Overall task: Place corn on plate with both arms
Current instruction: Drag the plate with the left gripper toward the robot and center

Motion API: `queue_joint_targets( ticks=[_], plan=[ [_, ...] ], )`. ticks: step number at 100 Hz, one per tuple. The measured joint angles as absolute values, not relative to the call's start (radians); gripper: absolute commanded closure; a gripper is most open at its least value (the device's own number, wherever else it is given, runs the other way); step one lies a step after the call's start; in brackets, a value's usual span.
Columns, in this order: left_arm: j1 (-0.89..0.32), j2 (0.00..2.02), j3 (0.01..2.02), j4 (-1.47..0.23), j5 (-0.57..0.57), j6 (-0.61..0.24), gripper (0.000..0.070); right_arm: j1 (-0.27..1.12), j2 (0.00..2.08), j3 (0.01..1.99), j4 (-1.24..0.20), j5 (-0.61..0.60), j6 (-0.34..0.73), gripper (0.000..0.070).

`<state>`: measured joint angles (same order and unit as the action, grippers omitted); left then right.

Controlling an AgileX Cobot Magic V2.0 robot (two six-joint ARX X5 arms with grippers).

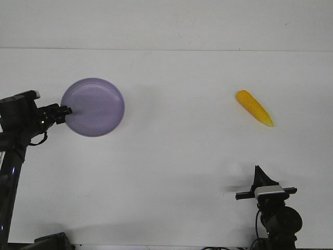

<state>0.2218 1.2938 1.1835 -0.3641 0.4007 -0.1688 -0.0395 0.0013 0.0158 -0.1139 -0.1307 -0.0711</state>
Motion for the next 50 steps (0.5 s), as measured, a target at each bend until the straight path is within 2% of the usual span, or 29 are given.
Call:
queue_joint_targets(
  ticks=[25, 35, 50],
  plan=[
    [-0.023, 0.994, 0.983, -0.421, 0.417, -0.233, 0.0691, -0.039, 0.001, 0.016, -0.114, -0.131, -0.071, 0.0684],
    [-0.161, 0.958, 0.860, -0.395, 0.408, -0.281, 0.0691, -0.039, 0.001, 0.016, -0.114, -0.131, -0.071, 0.0684],
    [-0.353, 0.973, 0.690, -0.271, 0.343, -0.386, 0.0691, -0.039, 0.001, 0.016, -0.114, -0.131, -0.071, 0.0684]
  ],
)
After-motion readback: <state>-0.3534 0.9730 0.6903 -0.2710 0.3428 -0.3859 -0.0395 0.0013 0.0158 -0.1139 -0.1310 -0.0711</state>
